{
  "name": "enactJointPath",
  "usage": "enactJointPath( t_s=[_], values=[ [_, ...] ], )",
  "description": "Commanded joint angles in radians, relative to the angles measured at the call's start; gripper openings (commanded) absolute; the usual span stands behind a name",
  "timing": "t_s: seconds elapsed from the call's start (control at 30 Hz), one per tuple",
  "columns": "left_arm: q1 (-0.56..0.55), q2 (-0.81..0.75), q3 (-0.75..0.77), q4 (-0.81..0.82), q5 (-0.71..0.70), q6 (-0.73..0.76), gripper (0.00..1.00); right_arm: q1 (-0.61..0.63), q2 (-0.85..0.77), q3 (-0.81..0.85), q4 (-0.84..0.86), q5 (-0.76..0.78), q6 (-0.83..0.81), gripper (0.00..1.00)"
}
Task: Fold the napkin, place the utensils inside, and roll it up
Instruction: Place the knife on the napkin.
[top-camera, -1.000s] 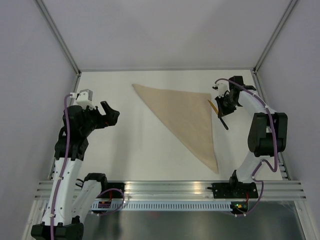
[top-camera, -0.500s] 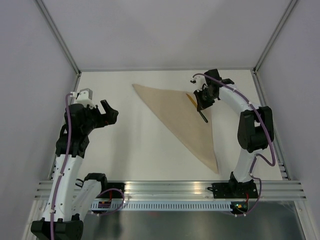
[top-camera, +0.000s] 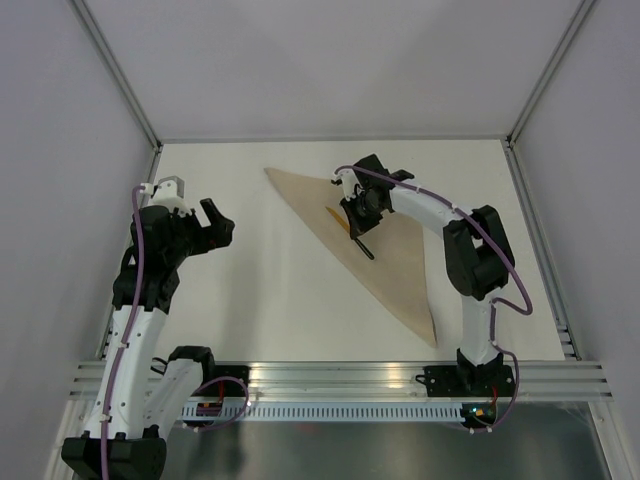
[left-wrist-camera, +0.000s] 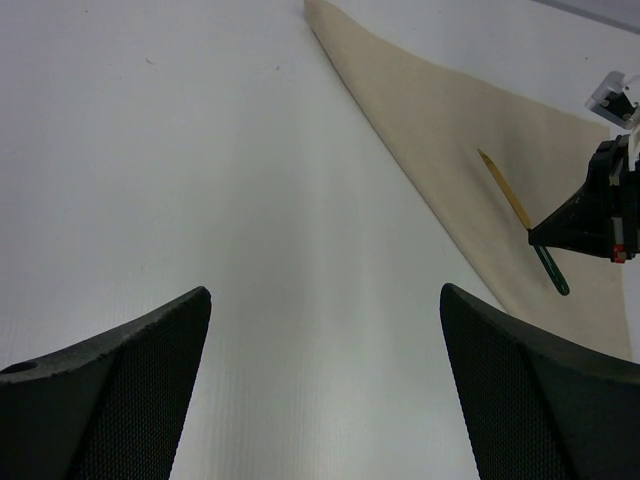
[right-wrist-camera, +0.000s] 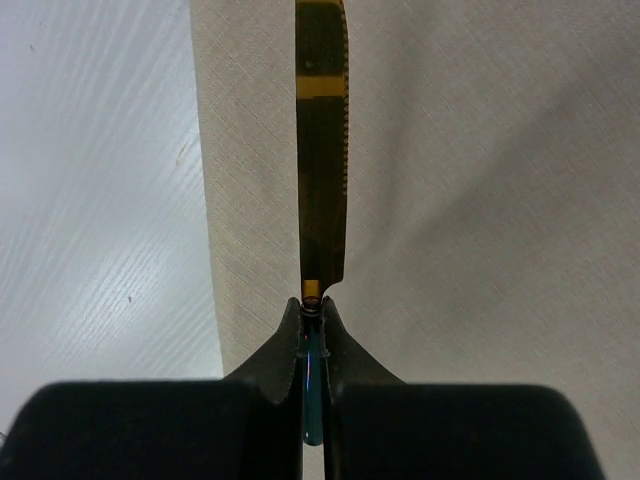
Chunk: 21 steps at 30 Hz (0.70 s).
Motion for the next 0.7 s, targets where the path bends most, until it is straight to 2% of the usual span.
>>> enactJointPath(
  t_s=[0.0, 0.23, 0.67],
  values=[
    [-0.002, -0.005, 0.009, 0.010, -0.018, 0.027, 1.00, 0.027, 0.015, 0.043, 0.029, 0.031, 0.074, 0.00],
    [-0.002, -0.006, 0.009, 0.012, -0.016, 0.030, 1.00, 0.100, 0.038, 0.043, 0.050, 0.059, 0.096, 0.00],
    [-0.002, -0.009, 0.008, 0.012, -0.007, 0.029, 1.00, 0.107, 0.054, 0.005, 0.078, 0.082, 0.165, 0.01]
  ],
)
